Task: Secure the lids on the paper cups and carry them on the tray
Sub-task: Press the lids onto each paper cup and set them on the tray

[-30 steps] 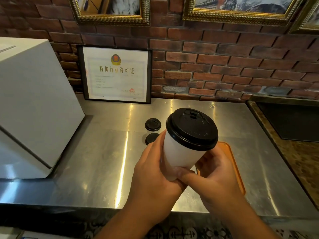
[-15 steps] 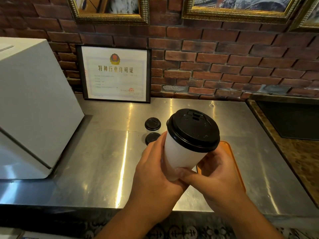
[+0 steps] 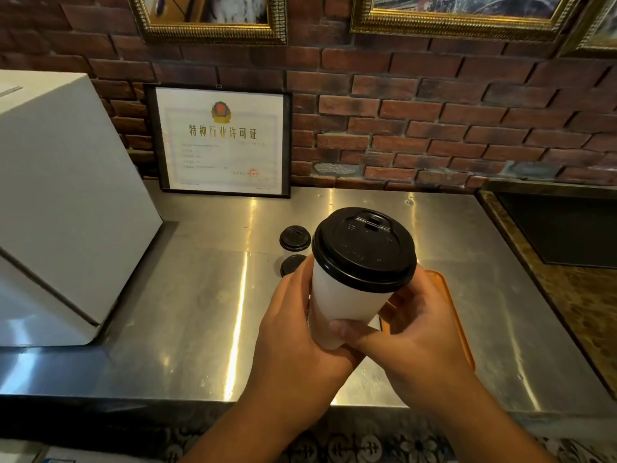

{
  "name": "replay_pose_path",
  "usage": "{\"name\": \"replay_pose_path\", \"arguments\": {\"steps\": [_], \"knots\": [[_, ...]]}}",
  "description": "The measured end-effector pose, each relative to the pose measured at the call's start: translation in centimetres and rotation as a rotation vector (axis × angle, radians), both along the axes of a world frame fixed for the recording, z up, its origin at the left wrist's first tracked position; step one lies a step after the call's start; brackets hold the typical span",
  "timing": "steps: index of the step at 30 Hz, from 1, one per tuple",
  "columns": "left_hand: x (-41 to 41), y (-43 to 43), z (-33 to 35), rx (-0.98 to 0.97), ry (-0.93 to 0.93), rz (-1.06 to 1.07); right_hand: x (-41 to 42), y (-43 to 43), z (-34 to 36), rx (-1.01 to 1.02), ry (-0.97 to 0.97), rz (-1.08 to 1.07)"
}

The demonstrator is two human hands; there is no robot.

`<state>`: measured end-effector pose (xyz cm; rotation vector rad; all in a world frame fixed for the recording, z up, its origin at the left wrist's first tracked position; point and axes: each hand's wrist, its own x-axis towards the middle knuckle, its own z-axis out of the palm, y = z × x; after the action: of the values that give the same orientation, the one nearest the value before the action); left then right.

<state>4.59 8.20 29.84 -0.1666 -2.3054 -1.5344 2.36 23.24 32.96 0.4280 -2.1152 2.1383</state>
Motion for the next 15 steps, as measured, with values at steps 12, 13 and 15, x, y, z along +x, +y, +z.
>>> {"name": "replay_pose_path", "arguments": {"steps": [12, 13, 15], "knots": [[-0.04, 0.31, 0.15, 0.004, -0.045, -0.035, -0.13, 0.56, -0.25, -0.005, -0.058, 0.033], [-0.09, 0.40, 0.10, -0.007, -0.049, -0.043, -0.17, 0.65, -0.29, -0.014, -0.056, 0.027], [-0.18, 0.52, 0.03, -0.028, -0.058, -0.055, -0.26, 0.78, -0.49, -0.021, -0.050, 0.015]]}}
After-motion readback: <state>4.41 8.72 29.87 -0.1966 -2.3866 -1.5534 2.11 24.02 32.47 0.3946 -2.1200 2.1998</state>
